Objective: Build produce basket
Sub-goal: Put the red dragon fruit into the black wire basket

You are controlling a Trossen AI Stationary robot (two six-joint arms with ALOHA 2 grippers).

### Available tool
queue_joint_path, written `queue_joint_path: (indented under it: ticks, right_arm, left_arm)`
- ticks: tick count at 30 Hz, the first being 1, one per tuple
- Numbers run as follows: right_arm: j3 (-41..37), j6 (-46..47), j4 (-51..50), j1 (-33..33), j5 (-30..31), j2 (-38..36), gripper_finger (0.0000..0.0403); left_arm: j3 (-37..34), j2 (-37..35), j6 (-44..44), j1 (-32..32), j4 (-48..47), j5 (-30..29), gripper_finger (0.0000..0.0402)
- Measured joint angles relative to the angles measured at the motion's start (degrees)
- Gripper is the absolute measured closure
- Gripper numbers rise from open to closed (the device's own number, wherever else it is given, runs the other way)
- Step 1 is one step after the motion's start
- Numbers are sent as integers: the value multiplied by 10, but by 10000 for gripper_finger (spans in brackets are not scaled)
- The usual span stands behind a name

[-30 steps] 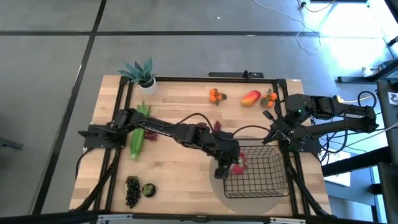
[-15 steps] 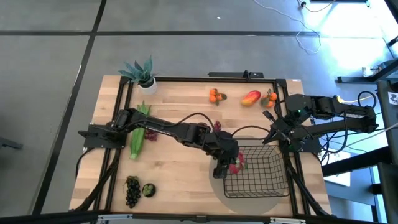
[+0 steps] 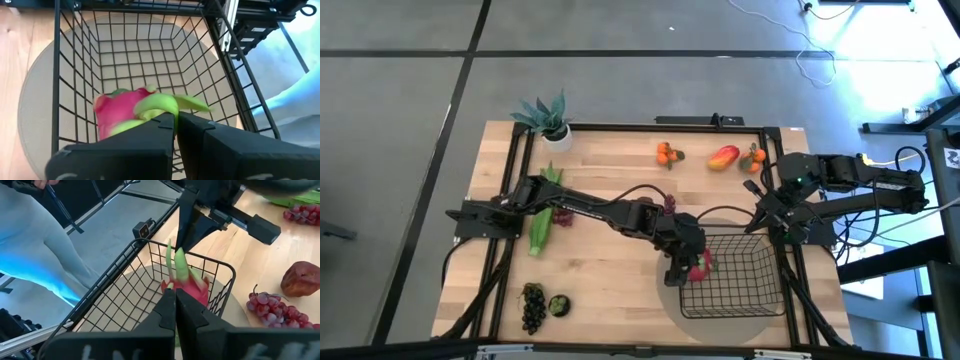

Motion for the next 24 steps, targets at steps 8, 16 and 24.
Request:
queue_joint_path:
  ticks: [8, 16, 24]
  right_arm:
    - [0, 0, -1, 0, 0, 0, 403]
    - [0, 0, -1, 0, 0, 0, 403]
    - [0, 0, -1, 0, 1, 0, 403]
  left_arm:
    - [0, 0, -4, 1, -23, -29, 401]
    - [0, 0, -5, 1, -57, -43, 401]
    - [0, 0, -5, 5, -57, -79, 396]
